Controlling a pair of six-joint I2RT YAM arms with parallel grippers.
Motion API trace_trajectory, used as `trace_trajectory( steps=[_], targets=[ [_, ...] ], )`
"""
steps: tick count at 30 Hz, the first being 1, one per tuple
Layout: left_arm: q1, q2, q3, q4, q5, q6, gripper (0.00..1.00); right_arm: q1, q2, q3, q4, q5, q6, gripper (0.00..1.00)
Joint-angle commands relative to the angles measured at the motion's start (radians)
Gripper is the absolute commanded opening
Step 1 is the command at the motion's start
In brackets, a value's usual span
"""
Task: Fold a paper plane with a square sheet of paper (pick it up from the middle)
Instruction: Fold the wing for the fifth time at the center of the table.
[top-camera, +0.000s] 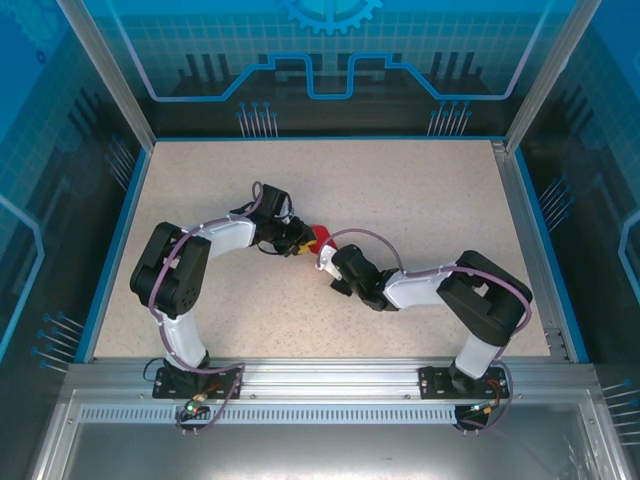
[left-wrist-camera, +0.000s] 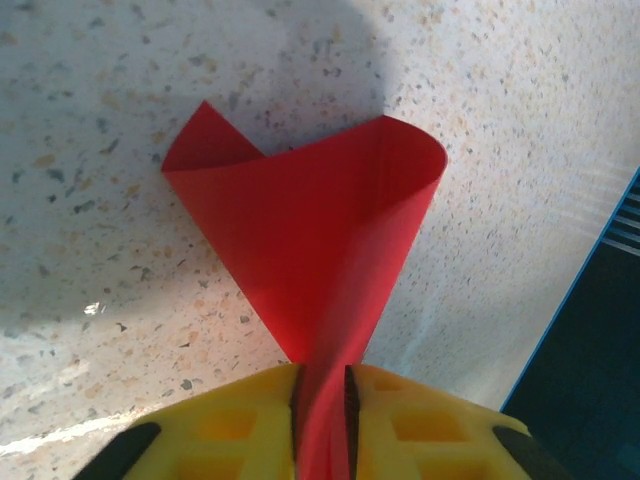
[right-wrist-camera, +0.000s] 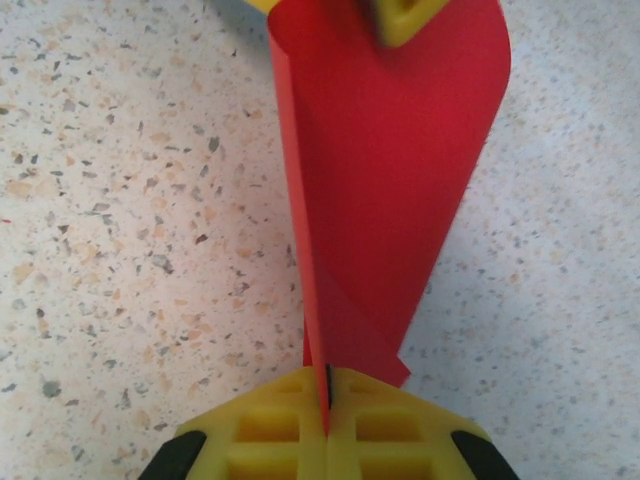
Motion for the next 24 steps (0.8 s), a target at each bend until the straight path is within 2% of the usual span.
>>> trace_trajectory(
  steps=[1,3,7,16,24],
  targets=[
    [0.013,-0.036,-0.007,-0.03,0.003,0.012,0.27,0.016,0.015,0.007,0.033,-0.043,0.058,0.0],
    [0.02,-0.071,-0.033,-0.037,-0.02,0.009,0.4,0.012,0.008,-0.009,0.059,-0.079,0.083,0.0],
    [0.043,-0.152,-0.082,-0.051,-0.069,0.007,0.54,-0.02,-0.006,-0.023,0.07,-0.189,0.159,0.0],
    [0.049,-0.287,-0.156,-0.105,-0.168,0.009,0.58,-0.148,-0.025,-0.051,0.098,-0.563,0.37,0.0],
    [0.044,-0.281,-0.187,-0.074,-0.137,-0.003,0.58,-0.192,0.043,-0.031,0.084,-0.701,0.461,0.0]
  ],
)
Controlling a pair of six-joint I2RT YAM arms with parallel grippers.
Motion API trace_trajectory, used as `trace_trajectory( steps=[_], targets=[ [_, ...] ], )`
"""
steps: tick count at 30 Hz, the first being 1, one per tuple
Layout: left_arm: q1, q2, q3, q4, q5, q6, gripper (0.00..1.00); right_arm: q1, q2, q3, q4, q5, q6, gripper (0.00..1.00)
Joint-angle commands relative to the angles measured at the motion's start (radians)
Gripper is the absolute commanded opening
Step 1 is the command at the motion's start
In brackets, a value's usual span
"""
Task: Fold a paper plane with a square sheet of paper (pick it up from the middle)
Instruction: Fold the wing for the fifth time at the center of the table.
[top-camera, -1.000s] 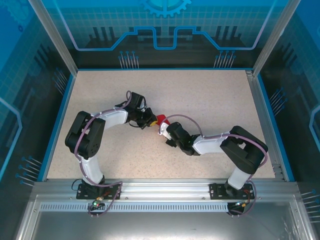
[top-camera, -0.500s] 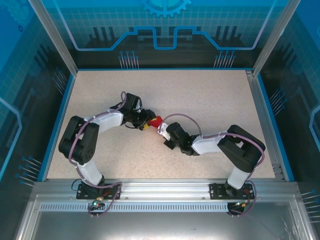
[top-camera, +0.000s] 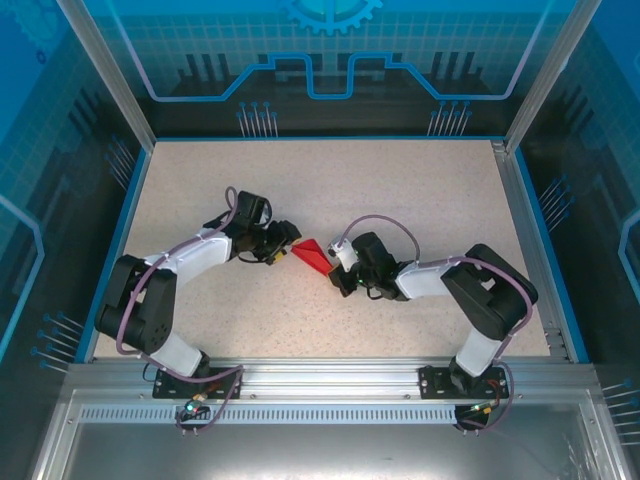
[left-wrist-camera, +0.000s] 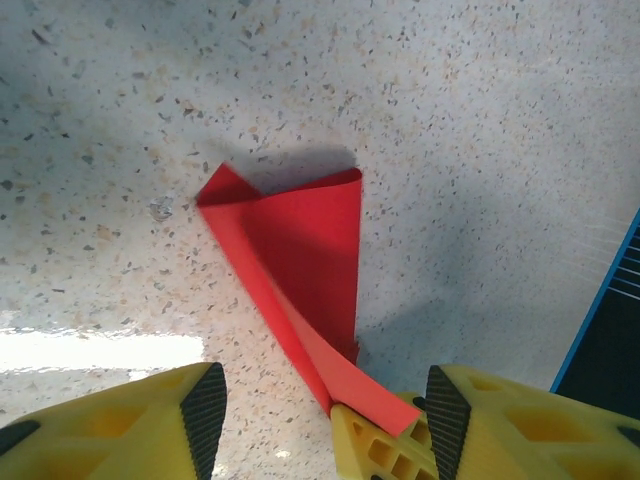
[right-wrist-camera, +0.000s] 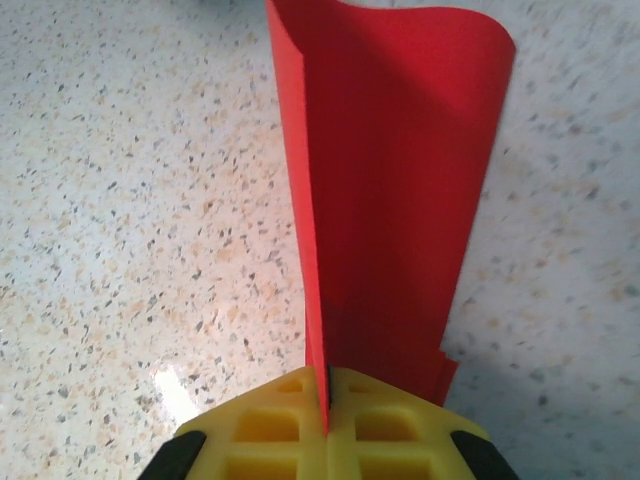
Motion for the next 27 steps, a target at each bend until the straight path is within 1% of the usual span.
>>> trace_trajectory(
  steps=[1,3,7,11,14,16,20,27],
  targets=[
    [0.0,-0.007,-0.025,0.009,0.014,-0.001,0.58,-0.023,0.037,0.005,0.02,-0.099,0.077,0.0],
    [-0.003,-0.014,-0.042,0.029,0.026,-0.012,0.58,-0.043,0.043,0.009,0.016,-0.117,0.11,0.0],
    [-0.01,-0.016,-0.07,0.072,0.042,-0.034,0.59,-0.083,0.06,0.017,0.007,-0.201,0.177,0.01],
    [-0.033,-0.015,-0.075,0.075,0.034,-0.032,0.59,-0.108,0.066,0.022,-0.014,-0.259,0.198,0.02],
    [-0.058,-0.015,-0.081,0.102,0.036,-0.036,0.57,-0.122,0.081,0.047,-0.052,-0.305,0.213,0.03],
    [-0.072,-0.013,-0.08,0.11,0.033,-0.039,0.53,-0.125,0.094,0.064,-0.073,-0.331,0.225,0.04],
    [-0.09,-0.011,-0.107,0.173,0.036,-0.064,0.48,-0.126,0.129,0.128,-0.173,-0.377,0.246,0.05],
    [-0.126,-0.003,-0.13,0.251,0.042,-0.076,0.46,-0.123,0.174,0.206,-0.28,-0.417,0.3,0.08]
  ],
)
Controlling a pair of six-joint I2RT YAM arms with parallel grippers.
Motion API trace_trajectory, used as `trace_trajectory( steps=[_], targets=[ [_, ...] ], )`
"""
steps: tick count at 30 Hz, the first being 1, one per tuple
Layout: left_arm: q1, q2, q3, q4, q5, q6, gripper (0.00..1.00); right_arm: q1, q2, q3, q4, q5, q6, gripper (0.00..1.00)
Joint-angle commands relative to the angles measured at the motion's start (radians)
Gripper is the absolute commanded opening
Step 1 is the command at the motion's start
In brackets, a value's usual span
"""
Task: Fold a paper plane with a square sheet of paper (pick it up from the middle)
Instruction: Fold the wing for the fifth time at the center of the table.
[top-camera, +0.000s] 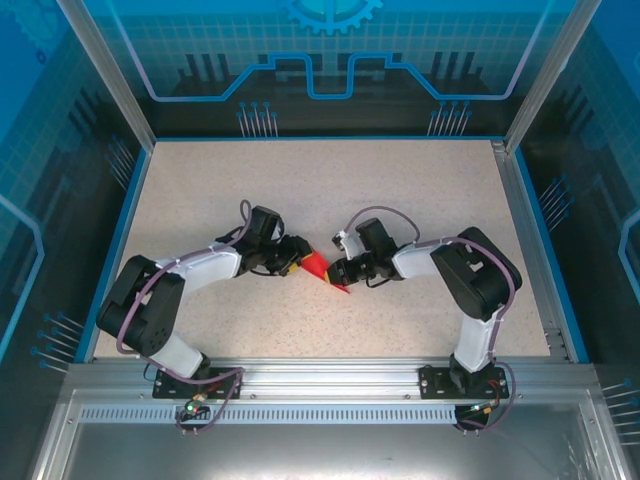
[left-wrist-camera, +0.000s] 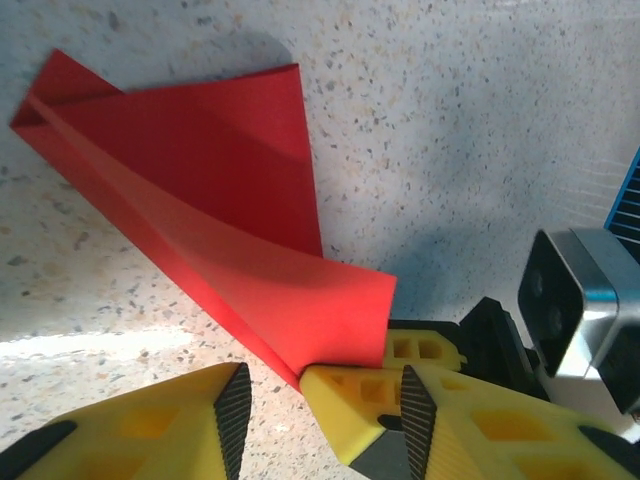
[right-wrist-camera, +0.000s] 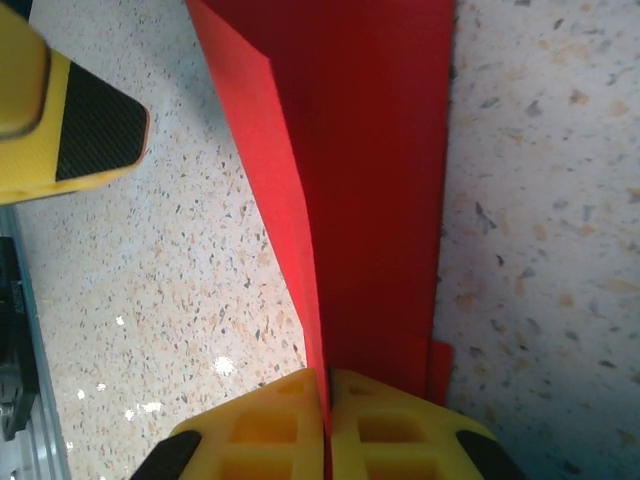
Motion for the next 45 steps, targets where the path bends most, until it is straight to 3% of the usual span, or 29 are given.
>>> trace_trajectory(
  steps=[1,10,25,45],
  targets=[
    [-0.015,0.001,-0.014,0.081,0.029,-0.017,0.47,-0.006,0.045,0.042,-0.105,-0.048,0.043,0.08],
    [-0.019,-0.001,-0.037,0.19,0.034,-0.019,0.48,0.001,0.065,0.063,-0.124,-0.023,0.112,0.09],
    [-0.06,0.141,-0.038,0.39,0.047,-0.061,0.49,0.016,0.095,0.079,-0.153,-0.006,0.178,0.09],
    [-0.055,0.301,-0.02,0.384,0.008,-0.033,0.49,0.02,0.086,0.056,-0.144,0.015,0.21,0.12]
  ],
)
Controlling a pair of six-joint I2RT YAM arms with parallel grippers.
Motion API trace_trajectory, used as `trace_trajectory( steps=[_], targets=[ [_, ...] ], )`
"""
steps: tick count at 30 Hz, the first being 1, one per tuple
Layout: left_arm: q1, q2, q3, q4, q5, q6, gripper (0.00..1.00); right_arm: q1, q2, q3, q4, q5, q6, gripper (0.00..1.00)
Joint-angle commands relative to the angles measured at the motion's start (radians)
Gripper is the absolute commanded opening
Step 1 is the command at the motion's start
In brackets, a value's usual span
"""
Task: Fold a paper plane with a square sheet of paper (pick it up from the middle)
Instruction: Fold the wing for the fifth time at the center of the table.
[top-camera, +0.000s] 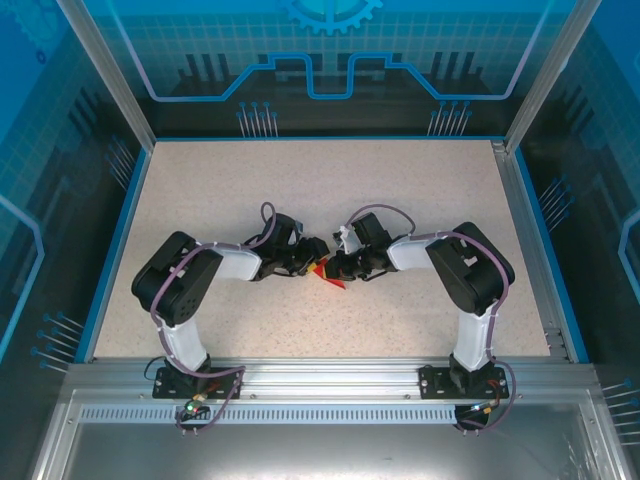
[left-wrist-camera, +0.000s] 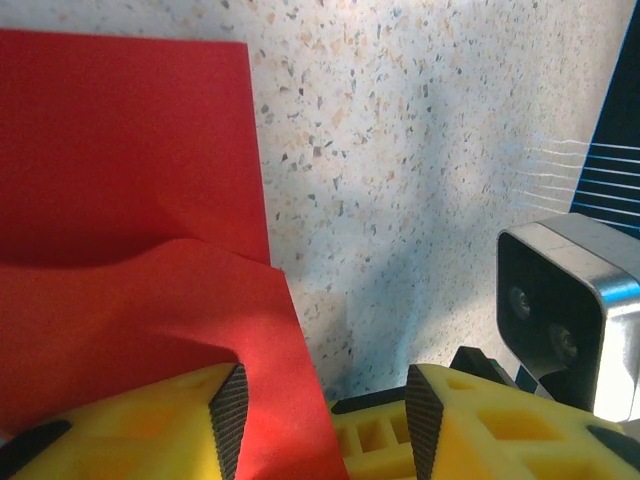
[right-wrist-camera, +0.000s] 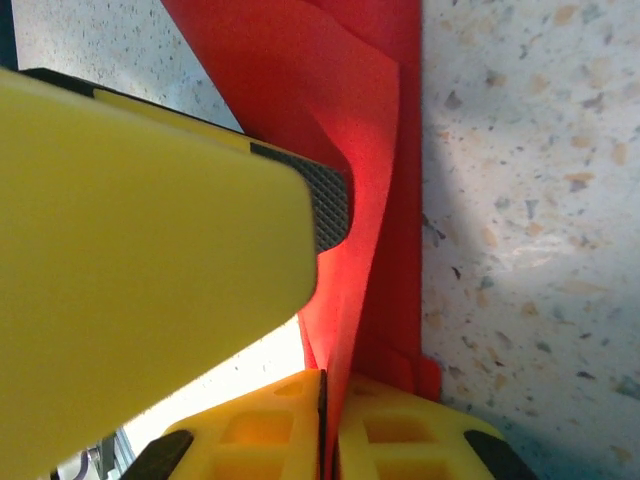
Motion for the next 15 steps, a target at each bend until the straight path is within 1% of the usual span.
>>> trace_trajectory(
  steps=[1,7,10,15],
  targets=[
    [0.002,0.054,-0.007,-0.024,-0.024,0.017,0.48,0.021,0.029,-0.025,-0.049,0.028,-0.002,0.13],
    [0.003,0.051,-0.009,-0.051,-0.019,0.041,0.48,0.009,-0.049,-0.009,-0.113,0.038,-0.009,0.18],
    [0.002,0.06,-0.006,-0.051,-0.007,0.045,0.48,0.007,-0.091,-0.019,-0.126,0.023,-0.018,0.2],
    [0.003,0.067,-0.005,-0.051,0.003,0.047,0.48,-0.003,-0.15,-0.032,-0.144,0.037,-0.029,0.21]
  ],
)
